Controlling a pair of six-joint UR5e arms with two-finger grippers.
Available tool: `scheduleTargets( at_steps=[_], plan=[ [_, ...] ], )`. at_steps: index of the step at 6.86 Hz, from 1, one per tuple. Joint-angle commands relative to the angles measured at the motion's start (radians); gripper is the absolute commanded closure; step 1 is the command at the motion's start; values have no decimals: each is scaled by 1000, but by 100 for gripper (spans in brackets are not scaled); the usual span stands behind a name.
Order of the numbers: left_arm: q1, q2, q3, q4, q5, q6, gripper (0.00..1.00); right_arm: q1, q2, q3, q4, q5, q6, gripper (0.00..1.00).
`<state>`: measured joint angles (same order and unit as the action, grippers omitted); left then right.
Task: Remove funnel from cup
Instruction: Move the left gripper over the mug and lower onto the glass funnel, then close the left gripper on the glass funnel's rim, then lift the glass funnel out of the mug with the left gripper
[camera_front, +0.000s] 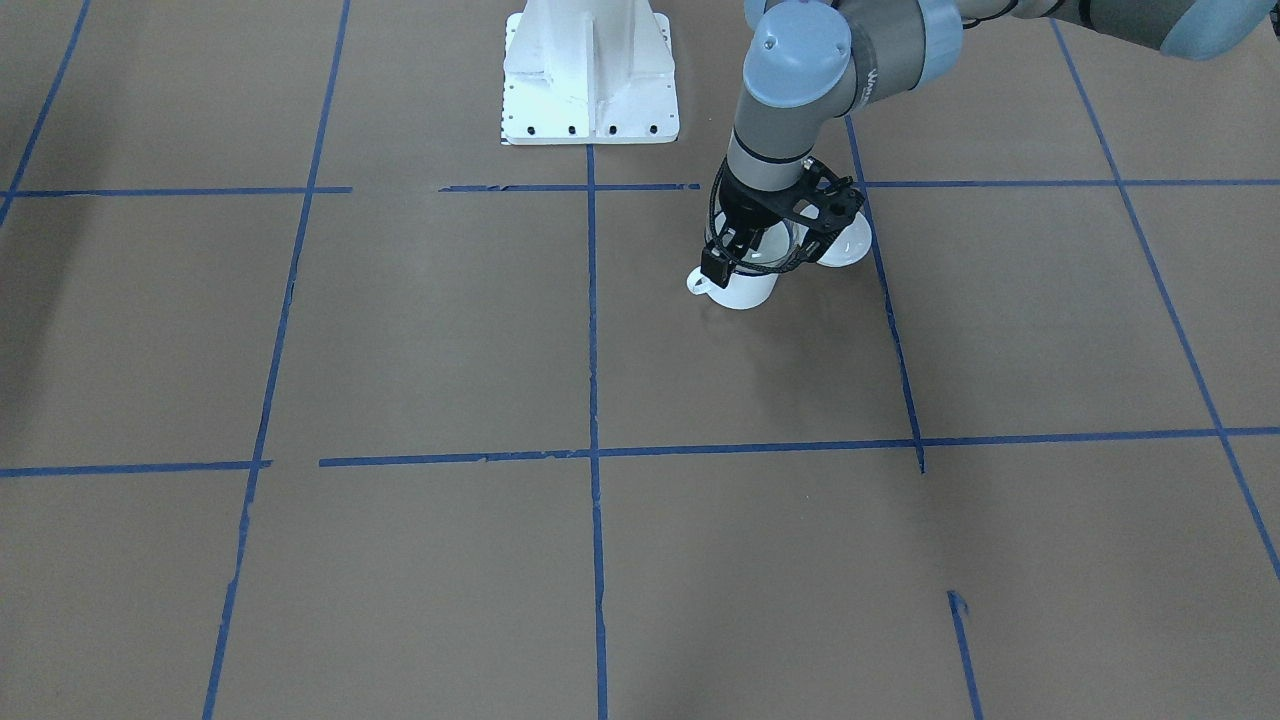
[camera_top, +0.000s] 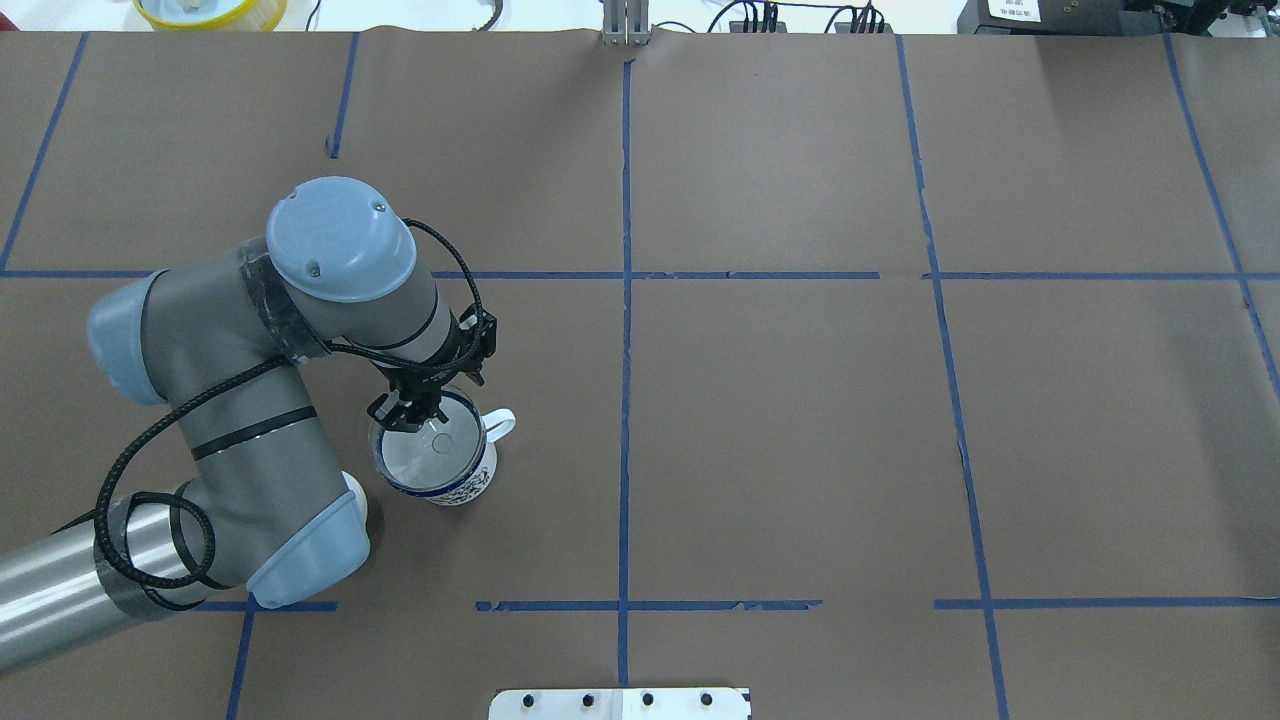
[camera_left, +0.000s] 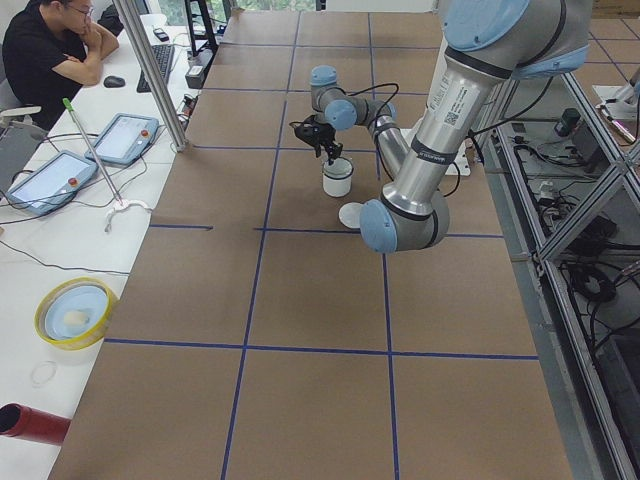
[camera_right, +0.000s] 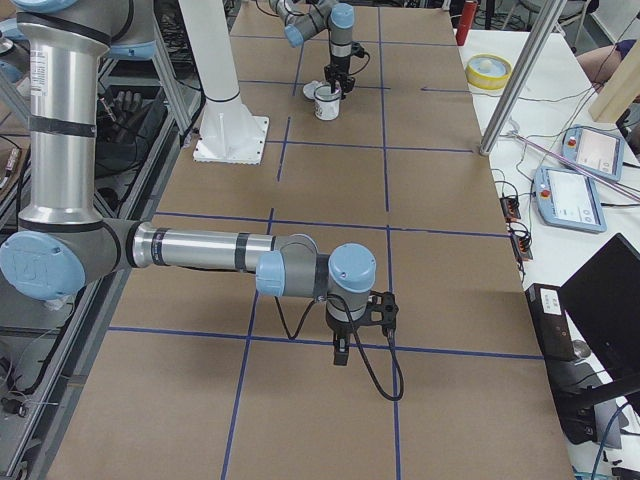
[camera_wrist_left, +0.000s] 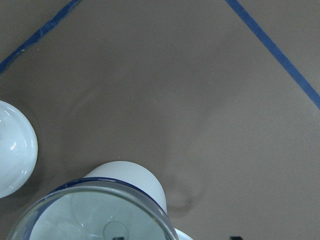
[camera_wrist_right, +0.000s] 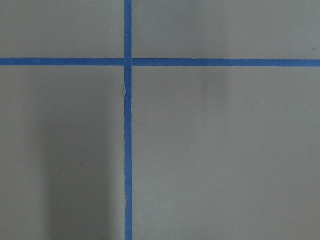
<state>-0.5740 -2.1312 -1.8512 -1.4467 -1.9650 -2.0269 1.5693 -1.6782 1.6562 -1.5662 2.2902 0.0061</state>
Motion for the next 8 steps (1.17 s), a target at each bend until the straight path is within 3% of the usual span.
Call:
scheduleTargets(
  at_steps=[1,2,4,5,7,8],
  plan=[
    [2,-1,-12,5,-2,-13,100,0,0,0,0,0,0,0],
    [-1,-3,-22,32,-2,-12,100,0,0,0,0,0,0,0],
    [-39,-6,-185,206,0,3,100,0,0,0,0,0,0,0],
    [-90,-21,-221,210,5,4,100,0,0,0,0,0,0,0],
    [-215,-53,-226,168,5,37,100,0,0,0,0,0,0,0],
    [-265,-43,-206,22,30,40,100,0,0,0,0,0,0,0]
  ],
)
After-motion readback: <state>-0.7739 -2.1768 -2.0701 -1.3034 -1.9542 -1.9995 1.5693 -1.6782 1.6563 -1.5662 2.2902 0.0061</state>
